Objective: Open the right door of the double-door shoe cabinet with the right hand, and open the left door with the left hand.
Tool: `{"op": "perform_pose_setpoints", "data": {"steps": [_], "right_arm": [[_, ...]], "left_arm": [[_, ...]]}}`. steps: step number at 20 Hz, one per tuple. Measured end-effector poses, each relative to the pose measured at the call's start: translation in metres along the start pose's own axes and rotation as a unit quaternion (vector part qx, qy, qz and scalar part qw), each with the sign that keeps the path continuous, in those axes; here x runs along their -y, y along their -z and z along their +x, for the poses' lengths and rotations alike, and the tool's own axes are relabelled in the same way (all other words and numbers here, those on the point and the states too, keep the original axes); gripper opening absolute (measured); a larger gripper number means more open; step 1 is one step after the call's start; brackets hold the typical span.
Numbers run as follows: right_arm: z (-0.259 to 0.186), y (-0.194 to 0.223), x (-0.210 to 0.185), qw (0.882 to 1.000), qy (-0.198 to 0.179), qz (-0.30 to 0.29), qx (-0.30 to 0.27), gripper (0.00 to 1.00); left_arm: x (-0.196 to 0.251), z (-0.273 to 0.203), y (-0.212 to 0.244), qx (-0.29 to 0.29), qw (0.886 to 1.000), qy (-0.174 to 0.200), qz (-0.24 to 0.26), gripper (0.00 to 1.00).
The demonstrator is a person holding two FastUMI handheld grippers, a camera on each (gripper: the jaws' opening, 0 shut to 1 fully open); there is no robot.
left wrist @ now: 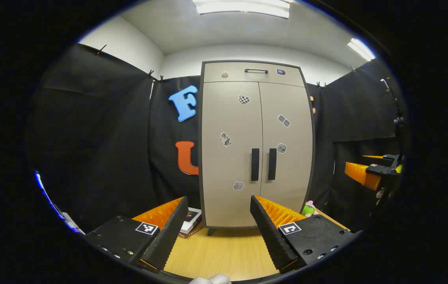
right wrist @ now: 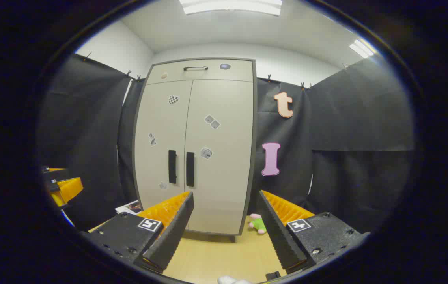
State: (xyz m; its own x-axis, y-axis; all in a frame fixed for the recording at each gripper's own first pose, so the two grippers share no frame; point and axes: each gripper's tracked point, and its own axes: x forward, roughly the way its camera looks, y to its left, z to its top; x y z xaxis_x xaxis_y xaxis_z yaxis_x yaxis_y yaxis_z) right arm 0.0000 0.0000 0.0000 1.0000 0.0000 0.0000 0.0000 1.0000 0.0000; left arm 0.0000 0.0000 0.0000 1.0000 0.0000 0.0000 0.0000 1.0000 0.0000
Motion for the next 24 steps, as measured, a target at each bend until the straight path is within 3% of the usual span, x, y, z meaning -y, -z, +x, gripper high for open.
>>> {"op": "perform_pose_setpoints", "data": {"steps": [15,19,24], "right_arm": [[0.002,-0.001,0.007,1.000,0.026,0.003,0.001,1.00],[0.023,-0.003,0.019,0.999,0.047,-0.004,0.003,1.00],[0.069,0.001,0.007,0.999,0.048,0.012,-0.005,1.00]], "left_arm": [[0.000,0.006,0.002,-0.003,1.000,0.010,0.002,0.95],[-0.005,0.006,0.008,-0.007,1.000,0.010,0.000,0.95],[-0.017,0.001,0.013,-0.013,1.000,-0.004,0.000,0.95]]}}
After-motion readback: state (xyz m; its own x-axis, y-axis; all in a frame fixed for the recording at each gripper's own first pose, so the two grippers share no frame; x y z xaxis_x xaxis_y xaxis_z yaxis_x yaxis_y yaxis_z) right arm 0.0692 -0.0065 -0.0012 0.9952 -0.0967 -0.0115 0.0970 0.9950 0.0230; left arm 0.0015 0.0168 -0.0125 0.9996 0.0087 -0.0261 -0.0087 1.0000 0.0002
